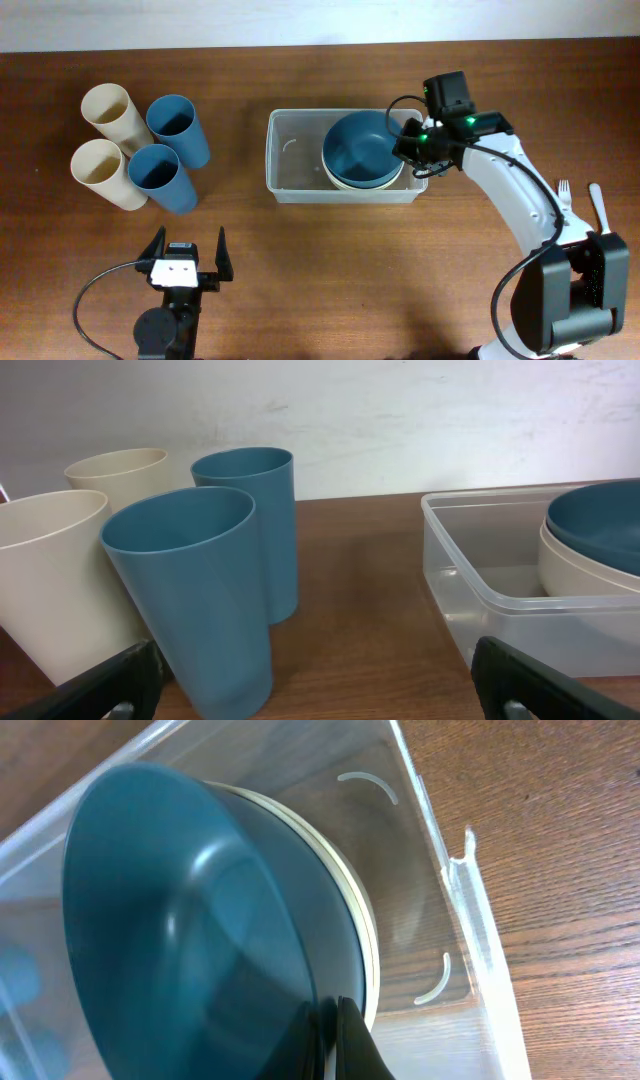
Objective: Pack container
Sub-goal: 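Lower the blue bowl into the cream bowl and release it, then raise the right gripper and move it right beside the fork and spoon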
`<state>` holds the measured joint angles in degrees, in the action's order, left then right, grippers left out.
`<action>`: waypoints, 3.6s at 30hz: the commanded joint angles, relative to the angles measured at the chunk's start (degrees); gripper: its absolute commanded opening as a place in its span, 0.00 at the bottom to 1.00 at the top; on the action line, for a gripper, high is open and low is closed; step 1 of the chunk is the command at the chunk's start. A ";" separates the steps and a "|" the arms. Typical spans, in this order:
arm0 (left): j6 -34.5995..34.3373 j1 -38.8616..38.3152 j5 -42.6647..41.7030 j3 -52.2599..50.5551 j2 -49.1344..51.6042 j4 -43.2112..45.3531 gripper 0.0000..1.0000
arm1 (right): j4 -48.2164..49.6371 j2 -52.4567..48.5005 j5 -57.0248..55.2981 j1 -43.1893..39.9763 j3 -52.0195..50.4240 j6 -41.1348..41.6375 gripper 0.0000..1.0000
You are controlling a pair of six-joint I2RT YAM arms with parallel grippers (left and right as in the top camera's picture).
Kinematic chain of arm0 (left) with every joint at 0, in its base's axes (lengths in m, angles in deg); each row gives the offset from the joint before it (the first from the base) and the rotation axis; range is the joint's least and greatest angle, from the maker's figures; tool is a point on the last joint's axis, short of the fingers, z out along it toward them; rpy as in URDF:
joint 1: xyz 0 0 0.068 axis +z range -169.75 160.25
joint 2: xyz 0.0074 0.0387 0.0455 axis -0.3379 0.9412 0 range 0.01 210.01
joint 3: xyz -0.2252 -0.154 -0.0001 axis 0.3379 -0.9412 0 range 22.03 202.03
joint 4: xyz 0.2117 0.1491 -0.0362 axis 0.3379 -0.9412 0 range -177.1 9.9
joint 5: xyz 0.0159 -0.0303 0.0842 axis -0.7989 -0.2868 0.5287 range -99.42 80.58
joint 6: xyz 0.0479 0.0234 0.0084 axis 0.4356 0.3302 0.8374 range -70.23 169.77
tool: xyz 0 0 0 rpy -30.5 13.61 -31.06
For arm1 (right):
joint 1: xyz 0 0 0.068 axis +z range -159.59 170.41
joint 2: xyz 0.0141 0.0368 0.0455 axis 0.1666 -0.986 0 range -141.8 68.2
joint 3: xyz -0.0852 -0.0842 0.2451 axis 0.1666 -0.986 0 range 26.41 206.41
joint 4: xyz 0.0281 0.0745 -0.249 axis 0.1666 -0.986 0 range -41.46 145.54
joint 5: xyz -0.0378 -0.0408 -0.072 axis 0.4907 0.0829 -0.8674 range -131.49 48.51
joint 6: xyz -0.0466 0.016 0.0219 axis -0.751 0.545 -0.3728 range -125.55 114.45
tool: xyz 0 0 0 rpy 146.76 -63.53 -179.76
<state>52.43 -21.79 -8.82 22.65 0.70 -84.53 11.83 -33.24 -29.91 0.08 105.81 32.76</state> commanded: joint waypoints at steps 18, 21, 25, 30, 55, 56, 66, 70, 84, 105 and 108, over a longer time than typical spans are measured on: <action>1.09 0.39 -0.72 -0.11 -0.39 -0.35 1.00 | -0.46 -0.20 11.63 -4.44 0.76 -4.11 0.04; 1.09 0.39 -0.72 -0.11 -0.39 -0.35 1.00 | -0.44 -0.20 13.51 -4.44 0.76 -5.09 0.03; 1.09 0.39 -0.72 -0.11 -0.39 -0.35 1.00 | -0.46 -0.20 13.53 -4.46 0.76 -5.07 0.04; 1.09 0.39 -0.72 -0.11 -0.39 -0.35 1.00 | -1.09 -0.20 13.42 -4.46 0.76 -5.09 0.04; 1.09 0.39 -0.72 -0.11 -0.39 -0.35 1.00 | -8.35 0.22 4.74 -4.57 9.49 -10.91 0.90; 1.09 0.39 -0.72 -0.11 -0.39 -0.35 1.00 | -10.47 0.24 2.21 -4.57 11.87 -11.43 0.94; 1.09 0.39 -0.72 -0.11 -0.39 -0.35 1.00 | -31.19 0.26 -14.82 -14.91 30.67 -16.87 0.99; 1.09 0.39 -0.72 -0.11 -0.39 -0.35 1.00 | -34.47 0.02 -14.86 -20.02 30.64 -19.96 0.99; 1.09 0.39 -0.72 -0.11 -0.39 -0.35 1.00 | -32.87 -1.16 -14.86 -37.97 28.89 -16.61 0.99; 1.05 0.35 -2.43 -0.09 -0.39 1.46 1.00 | -31.95 -1.20 -13.14 -38.58 26.18 -16.63 0.99; 1.05 0.35 -9.55 -0.09 -0.39 1.95 1.00 | -31.95 -1.20 -13.14 -38.58 26.18 -16.63 0.99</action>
<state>52.43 -21.79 -11.11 22.68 0.68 -83.54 -20.08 -34.29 -43.40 -38.47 132.34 15.51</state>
